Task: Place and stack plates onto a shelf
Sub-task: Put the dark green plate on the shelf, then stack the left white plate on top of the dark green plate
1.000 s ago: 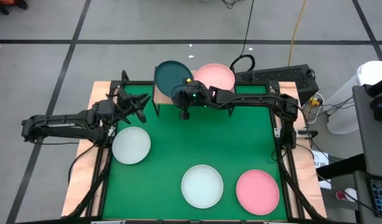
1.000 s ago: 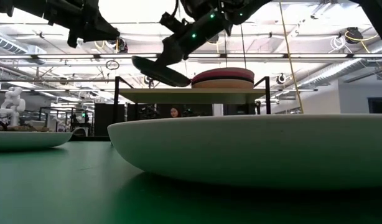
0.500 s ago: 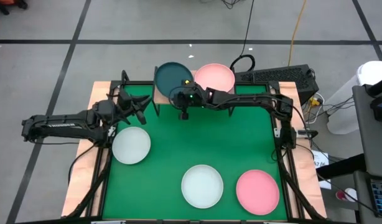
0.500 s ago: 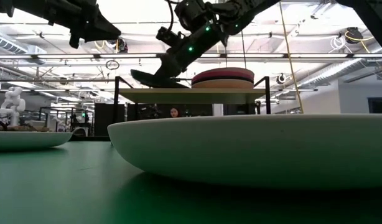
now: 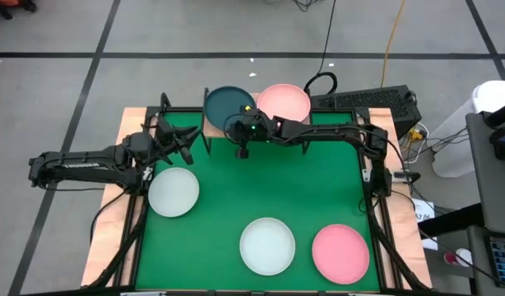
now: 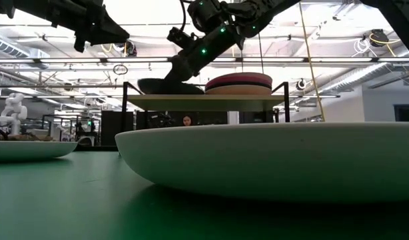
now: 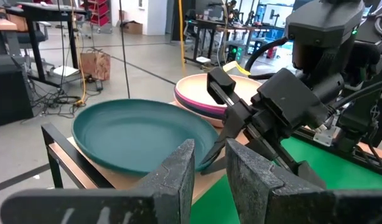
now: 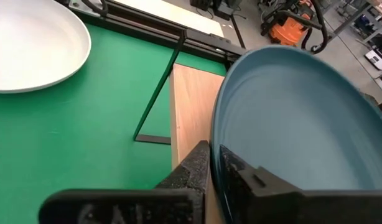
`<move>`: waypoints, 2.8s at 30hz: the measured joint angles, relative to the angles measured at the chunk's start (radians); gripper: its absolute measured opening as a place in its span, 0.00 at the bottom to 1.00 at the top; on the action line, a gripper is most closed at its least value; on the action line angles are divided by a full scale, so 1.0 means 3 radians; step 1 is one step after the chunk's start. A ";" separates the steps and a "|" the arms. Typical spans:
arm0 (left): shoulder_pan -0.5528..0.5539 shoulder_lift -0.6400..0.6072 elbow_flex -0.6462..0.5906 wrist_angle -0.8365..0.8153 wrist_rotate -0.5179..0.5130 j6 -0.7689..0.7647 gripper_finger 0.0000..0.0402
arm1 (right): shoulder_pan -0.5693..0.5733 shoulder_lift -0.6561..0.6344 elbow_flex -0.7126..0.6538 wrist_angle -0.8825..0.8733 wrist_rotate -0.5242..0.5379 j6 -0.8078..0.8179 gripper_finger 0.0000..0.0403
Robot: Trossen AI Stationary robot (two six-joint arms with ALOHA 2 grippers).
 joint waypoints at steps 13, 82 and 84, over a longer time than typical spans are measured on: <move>-0.0003 0.0000 0.0000 -0.0001 0.0001 0.0001 0.24 | 0.0000 -0.0001 -0.0001 -0.0005 0.0151 0.0008 0.18; -0.1539 0.2007 0.1026 -0.3199 0.0824 -0.1800 0.24 | 0.1722 -0.3011 -0.2926 0.1416 0.0526 0.0538 0.24; -0.1613 0.2134 0.1026 -0.3205 0.0825 -0.1941 0.24 | 0.1737 -0.3010 -0.2926 0.1412 0.0527 0.0528 0.24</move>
